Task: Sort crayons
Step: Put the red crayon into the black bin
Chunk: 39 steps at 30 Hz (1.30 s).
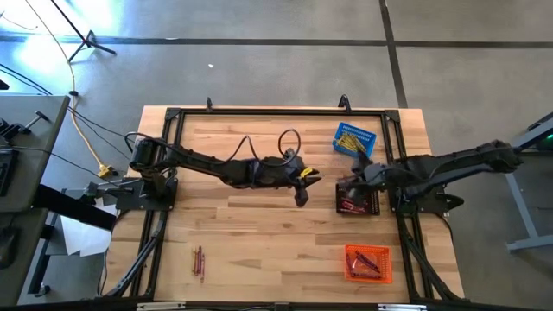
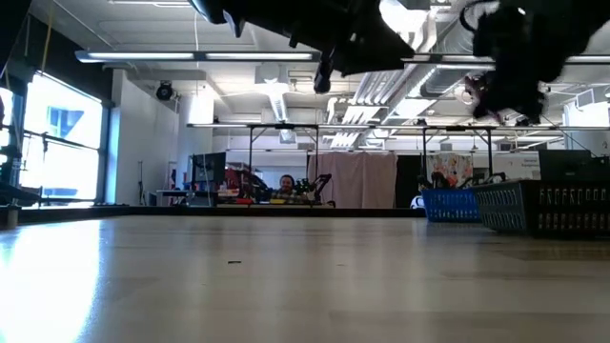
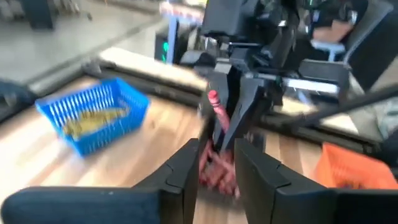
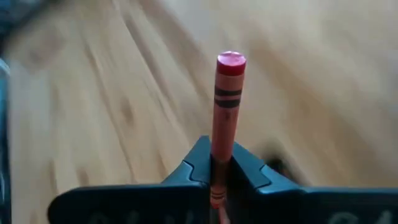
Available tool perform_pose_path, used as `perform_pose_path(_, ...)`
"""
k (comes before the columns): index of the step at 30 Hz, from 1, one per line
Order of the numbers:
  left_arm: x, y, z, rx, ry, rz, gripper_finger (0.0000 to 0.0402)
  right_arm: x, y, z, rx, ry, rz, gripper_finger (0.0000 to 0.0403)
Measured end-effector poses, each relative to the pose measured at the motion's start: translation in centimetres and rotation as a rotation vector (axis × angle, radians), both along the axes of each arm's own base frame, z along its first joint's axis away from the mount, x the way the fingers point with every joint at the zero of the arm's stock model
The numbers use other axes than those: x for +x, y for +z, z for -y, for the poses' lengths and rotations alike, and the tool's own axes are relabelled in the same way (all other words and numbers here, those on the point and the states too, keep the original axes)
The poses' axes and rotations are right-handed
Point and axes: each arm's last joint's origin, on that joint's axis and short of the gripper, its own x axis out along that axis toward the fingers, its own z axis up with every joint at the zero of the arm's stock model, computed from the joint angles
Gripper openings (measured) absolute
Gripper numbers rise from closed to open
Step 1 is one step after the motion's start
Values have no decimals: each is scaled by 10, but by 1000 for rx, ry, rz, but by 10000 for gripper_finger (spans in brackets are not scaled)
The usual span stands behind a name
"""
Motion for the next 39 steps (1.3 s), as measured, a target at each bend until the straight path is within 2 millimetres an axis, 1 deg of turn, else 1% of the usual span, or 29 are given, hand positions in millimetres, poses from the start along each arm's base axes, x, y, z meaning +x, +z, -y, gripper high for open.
perform_pose_path(2, -2, -6, 0, -27, 0, -55, 92, -10, -10, -4, 71, -13, -138, 12)
perform_pose_path(5, -4, -13, 0, -72, 17, -126, 90, -20, -20, -11, 107, -42, -294, 12)
perform_pose_path(9, -8, -21, 2, -117, 24, -207, 86, -22, -28, -20, 123, -37, -390, 15)
perform_pose_path(11, -13, -27, 6, -149, -15, -294, 86, -20, -31, -24, 118, -22, -407, 34)
perform_pose_path(14, -26, -34, 15, -226, -60, -458, 86, -19, -34, -29, 103, 2, -432, 75)
perform_pose_path(17, -43, -36, 25, -274, -32, -612, 86, -18, -36, -31, 94, 14, -447, 108)
perform_pose_path(20, -61, -33, 36, -326, 7, -732, 86, -18, -36, -31, 82, 34, -444, 127)
perform_pose_path(22, -75, -28, 47, -384, 29, -808, 86, -17, -35, -31, 85, 34, -439, 131)
perform_pose_path(24, -90, -24, 63, -478, 48, -886, 86, -17, -35, -31, 86, 34, -435, 132)
perform_pose_path(26, -104, -23, 82, -567, 93, -962, 86, -17, -35, -31, 86, 34, -435, 131)
perform_pose_path(31, -130, -27, 132, -720, 186, -1049, 86, -17, -35, -31, 69, 44, -433, 131)
perform_pose_path(35, -153, -34, 159, -804, 317, -1119, 86, -16, -35, -30, 12, 54, -418, 132)
perform_pose_path(39, -175, -39, 181, -916, 465, -1194, 86, -16, -35, -28, -39, 48, -405, 132)
